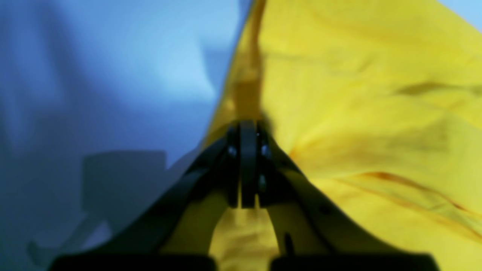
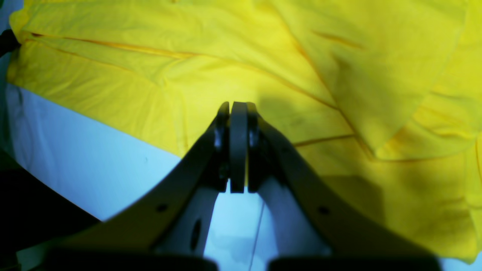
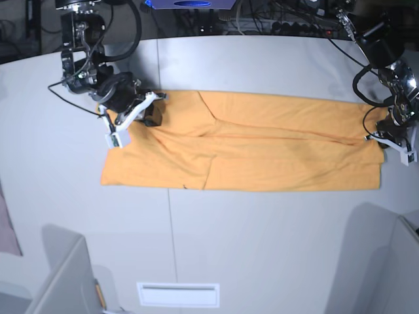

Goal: Fold the T-shirt properly

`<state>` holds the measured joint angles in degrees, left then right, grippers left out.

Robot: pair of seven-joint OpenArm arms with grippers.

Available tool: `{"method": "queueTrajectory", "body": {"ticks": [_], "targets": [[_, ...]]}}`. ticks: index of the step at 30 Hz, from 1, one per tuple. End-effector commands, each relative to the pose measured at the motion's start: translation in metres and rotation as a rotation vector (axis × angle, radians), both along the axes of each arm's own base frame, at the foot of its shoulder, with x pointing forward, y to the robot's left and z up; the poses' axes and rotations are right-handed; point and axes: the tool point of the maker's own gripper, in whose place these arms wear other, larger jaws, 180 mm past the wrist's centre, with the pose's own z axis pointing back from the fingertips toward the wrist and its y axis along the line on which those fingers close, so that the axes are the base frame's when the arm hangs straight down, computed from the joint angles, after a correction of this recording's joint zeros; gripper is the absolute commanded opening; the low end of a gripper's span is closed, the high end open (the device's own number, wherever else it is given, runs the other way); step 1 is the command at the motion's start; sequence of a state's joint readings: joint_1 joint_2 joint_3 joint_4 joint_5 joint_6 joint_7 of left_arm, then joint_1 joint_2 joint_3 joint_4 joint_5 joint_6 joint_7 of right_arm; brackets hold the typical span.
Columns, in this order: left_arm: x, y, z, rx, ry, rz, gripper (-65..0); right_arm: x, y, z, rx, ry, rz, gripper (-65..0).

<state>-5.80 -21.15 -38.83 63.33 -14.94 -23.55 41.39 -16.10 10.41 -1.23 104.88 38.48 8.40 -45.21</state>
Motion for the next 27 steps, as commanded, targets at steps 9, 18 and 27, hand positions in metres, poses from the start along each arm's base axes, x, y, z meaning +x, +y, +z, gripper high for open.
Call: {"method": "queueTrajectory", "body": {"ticks": [9, 18, 27], "targets": [[-0.001, 0.043, 0.092, 0.154, -0.158, 0.061, -65.0, 0.003, 0.0, 0.007, 0.012, -0.029, -0.001, -65.0], [-0.021, 0.03, 0.095, 0.052, -0.196, -0.089, -49.0, 0.002, 0.001, 0.007, 0.016, -0.027, -0.001, -65.0], [-0.022, 0.029, 0.076, -0.012, -0.18, -0.064, 0.0, 0.002, 0.001, 0.007, 0.014, -0.027, -0.001, -65.0]]}}
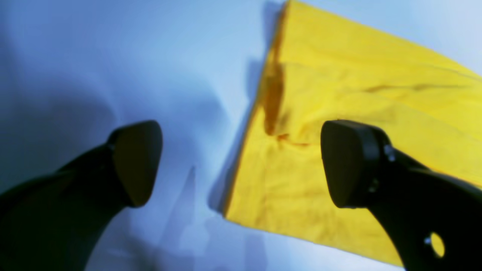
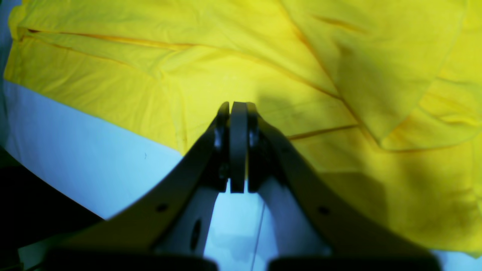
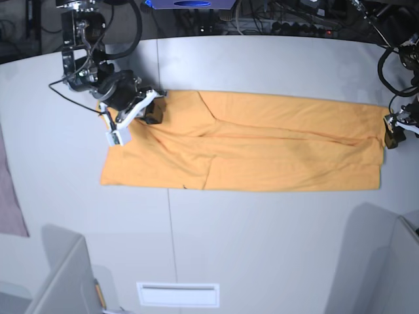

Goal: Fold the T-shirt properly

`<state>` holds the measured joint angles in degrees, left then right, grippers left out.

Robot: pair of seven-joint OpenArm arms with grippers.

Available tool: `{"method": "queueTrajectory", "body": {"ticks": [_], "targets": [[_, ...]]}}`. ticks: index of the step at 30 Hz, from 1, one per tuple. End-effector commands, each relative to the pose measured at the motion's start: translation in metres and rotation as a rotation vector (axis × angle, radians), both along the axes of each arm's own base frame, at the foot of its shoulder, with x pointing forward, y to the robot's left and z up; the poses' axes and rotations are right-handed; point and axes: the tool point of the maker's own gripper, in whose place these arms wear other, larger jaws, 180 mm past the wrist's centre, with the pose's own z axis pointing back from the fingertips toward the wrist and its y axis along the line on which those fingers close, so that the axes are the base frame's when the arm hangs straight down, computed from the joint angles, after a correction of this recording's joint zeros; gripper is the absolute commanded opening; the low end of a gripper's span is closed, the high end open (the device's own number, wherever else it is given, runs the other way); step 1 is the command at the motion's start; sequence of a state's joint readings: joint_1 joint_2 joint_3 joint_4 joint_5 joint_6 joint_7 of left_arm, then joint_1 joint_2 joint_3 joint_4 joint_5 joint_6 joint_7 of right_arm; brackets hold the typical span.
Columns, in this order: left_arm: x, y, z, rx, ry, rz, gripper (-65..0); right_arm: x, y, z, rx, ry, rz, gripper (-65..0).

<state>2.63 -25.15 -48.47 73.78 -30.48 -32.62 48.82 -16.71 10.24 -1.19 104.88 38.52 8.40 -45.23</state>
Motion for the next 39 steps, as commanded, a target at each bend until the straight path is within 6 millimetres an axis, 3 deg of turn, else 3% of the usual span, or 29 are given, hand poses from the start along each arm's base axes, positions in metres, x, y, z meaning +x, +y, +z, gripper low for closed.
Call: {"method": "queueTrajectory", "body": {"ticks": [1, 7, 10, 13, 19, 29, 34, 39], "targets": [[0.014, 0.007, 0.015, 0.004, -0.055, 0.004, 0.0, 0.006, 0.0, 0.009, 0.011, -0.038, 0.001, -65.0], [0.021, 0.006, -0.012, -0.106, -0.032, 0.05, 0.0, 0.006, 0.0, 0.009, 0.011, -0.038, 0.001, -65.0], [0.037, -0.012, -0.021, -0.121, -0.002, -0.011, 0.0, 0.006, 0.0, 0.009, 0.011, -0.038, 0.001, -65.0], [0.047, -0.016, -0.023, -0.113, -0.013, -0.034, 0.0, 0.006, 0.0, 0.009, 0.011, -0.038, 0.001, -65.0], [0.04, -0.021, -0.051, -0.152, 0.027, -0.027, 0.0, 0.007, -0.001, 0.009, 0.008, -0.038, -0.002, -65.0], [0.048, -0.024, -0.05, -0.157, 0.022, -0.036, -0.3, 0.008, -0.001, 0.01, 0.01, -0.042, -0.002, -65.0], [0.043, -0.024, -0.061, -0.188, 0.047, -0.016, -20.7, 0.008, -0.001, 0.01, 0.011, -0.044, -0.004, -65.0], [0.043, -0.029, -0.065, -0.186, 0.064, -0.034, -34.4, 0.008, -0.001, 0.011, 0.014, -0.045, -0.004, -65.0]]}}
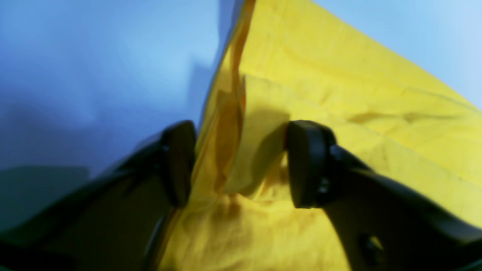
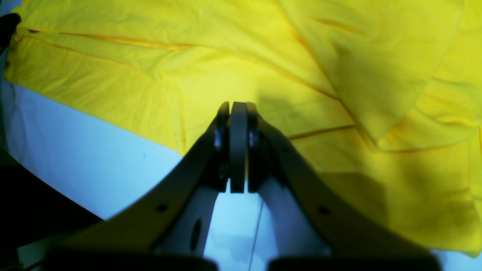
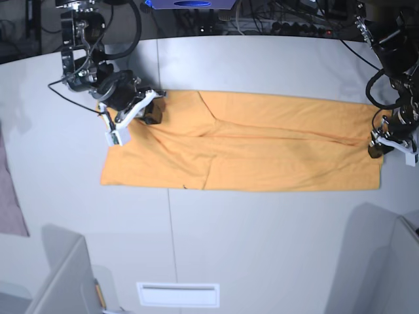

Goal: Fold the T-shirt properly

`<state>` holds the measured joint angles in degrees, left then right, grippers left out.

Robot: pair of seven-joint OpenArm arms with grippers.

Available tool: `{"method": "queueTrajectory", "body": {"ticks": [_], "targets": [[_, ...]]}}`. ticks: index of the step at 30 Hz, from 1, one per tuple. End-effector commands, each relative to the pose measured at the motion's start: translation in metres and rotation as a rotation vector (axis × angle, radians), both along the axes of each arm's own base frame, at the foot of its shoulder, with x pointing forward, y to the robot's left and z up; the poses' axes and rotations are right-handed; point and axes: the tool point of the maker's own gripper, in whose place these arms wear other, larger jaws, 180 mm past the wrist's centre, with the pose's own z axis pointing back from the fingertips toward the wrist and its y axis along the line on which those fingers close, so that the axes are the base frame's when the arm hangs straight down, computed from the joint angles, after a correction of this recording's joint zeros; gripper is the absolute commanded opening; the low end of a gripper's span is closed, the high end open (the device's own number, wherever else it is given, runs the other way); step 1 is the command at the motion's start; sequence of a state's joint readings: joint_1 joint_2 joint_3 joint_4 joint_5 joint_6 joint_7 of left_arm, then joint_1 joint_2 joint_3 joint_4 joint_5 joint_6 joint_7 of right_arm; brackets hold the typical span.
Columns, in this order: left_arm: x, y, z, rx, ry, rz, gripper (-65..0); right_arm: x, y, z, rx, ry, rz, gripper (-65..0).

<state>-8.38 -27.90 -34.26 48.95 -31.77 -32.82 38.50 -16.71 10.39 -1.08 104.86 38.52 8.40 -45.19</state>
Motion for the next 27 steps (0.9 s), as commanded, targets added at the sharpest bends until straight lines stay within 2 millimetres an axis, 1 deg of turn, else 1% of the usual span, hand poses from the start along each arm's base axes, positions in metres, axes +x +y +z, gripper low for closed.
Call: {"method": "queueTrajectory", "body": {"ticks": [1, 3, 4, 5, 6, 8, 10, 13, 15, 16, 18, 19, 22, 24, 27], "targets": [[-0.001, -0.002, -0.002, 0.013, 0.042, -0.031, -38.8, 0.008, 0.001, 0.012, 0.017, -0.046, -0.002, -65.0], [0.0, -0.008, -0.006, 0.017, 0.058, -0.058, -50.7, 0.008, 0.001, 0.012, 0.017, -0.047, -0.001, -65.0], [0.0, -0.009, -0.006, 0.019, 0.061, -0.063, -57.1, 0.008, 0.001, 0.012, 0.017, -0.047, 0.0, -65.0], [-0.001, -0.007, -0.005, 0.021, 0.059, -0.059, -65.0, 0.008, 0.001, 0.013, 0.017, -0.048, 0.001, -65.0], [-0.001, 0.001, 0.0, 0.039, 0.059, -0.057, -65.0, 0.005, 0.001, 0.011, 0.019, -0.04, 0.001, -65.0], [0.0, 0.007, 0.005, 0.054, 0.055, -0.056, -65.0, 0.004, 0.001, 0.013, 0.019, -0.044, -0.002, -65.0], [0.005, 0.019, 0.018, 0.088, 0.045, -0.059, -65.0, 0.0, 0.002, 0.015, 0.021, -0.049, 0.001, -65.0], [0.007, 0.036, 0.034, 0.124, 0.03, -0.047, -65.0, -0.002, 0.005, 0.026, 0.026, -0.077, 0.007, -65.0], [0.01, 0.043, 0.049, 0.167, 0.01, -0.06, -65.0, -0.002, 0.008, 0.029, 0.036, -0.084, 0.007, -65.0], [0.014, 0.044, 0.057, 0.188, -0.005, -0.072, -65.0, -0.001, 0.01, 0.029, 0.04, -0.083, 0.004, -65.0], [0.012, 0.041, 0.066, 0.231, -0.017, -0.106, -65.0, 0.0, 0.011, 0.03, 0.045, -0.085, 0.002, -65.0], [0.013, 0.037, 0.074, 0.26, -0.031, -0.13, -65.0, -0.001, 0.011, 0.03, 0.045, -0.085, 0.003, -65.0], [0.014, 0.022, 0.09, 0.325, -0.061, -0.2, -65.0, 0.001, 0.012, 0.031, 0.046, -0.089, 0.005, -65.0], [0.006, 0.013, 0.092, 0.355, -0.058, -0.233, -65.0, 0.002, 0.012, 0.031, 0.046, -0.091, 0.003, -65.0], [0.001, -0.001, 0.089, 0.356, -0.063, -0.201, -65.0, 0.006, 0.011, 0.033, 0.046, -0.099, 0.001, -65.0]]}}
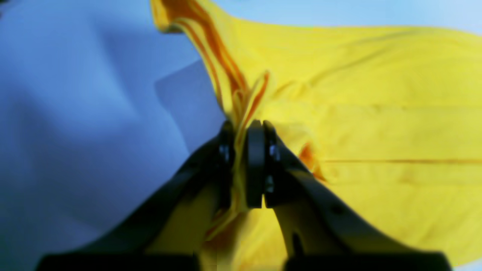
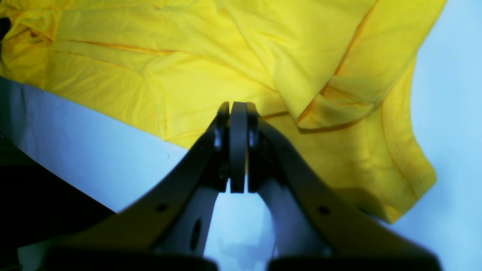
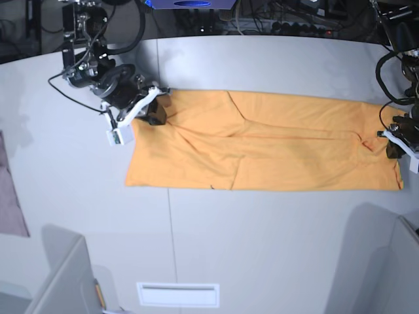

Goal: Fold the T-shirt properly
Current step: 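Fold the strip end with the left gripper toward the right gripper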

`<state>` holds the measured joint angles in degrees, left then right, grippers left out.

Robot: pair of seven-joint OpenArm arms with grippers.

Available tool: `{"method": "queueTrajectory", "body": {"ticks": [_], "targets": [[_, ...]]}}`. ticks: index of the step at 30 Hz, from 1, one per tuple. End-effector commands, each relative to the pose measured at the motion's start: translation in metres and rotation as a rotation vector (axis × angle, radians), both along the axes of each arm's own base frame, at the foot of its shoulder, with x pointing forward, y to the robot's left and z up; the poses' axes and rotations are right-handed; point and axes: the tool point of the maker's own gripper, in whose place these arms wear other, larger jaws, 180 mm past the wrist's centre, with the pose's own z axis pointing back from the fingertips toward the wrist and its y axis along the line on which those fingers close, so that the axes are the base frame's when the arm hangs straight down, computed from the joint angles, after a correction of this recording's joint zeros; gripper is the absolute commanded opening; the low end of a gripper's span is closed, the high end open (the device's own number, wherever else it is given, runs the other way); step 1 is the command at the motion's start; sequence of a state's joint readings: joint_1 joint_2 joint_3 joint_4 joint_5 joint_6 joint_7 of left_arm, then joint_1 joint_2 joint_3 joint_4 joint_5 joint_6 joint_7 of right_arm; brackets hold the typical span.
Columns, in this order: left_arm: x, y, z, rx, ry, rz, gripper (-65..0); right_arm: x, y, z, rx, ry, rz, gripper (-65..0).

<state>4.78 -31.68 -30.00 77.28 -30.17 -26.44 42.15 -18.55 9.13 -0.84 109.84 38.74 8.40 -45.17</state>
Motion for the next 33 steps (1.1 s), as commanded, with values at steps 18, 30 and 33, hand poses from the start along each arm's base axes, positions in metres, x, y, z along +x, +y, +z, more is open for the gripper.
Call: {"method": "queueTrajectory", "body": {"ticks": [18, 30, 33], "targets": [[0.009, -0.148, 0.006, -0.105, -0.022, -0.249, -65.0, 0.015, 0.011, 0.001, 0.056, -0.012, -0.021, -65.0], [0.026, -0.225, -0.006, -0.238, -0.019, -0.308, -65.0, 0.015, 0.01, 0.002, 0.055, -0.014, -0.024, -65.0], [0.029, -0.24, -0.01, -0.274, -0.016, -0.314, -65.0, 0.015, 0.009, 0.001, 0.052, -0.012, -0.023, -65.0]]}}
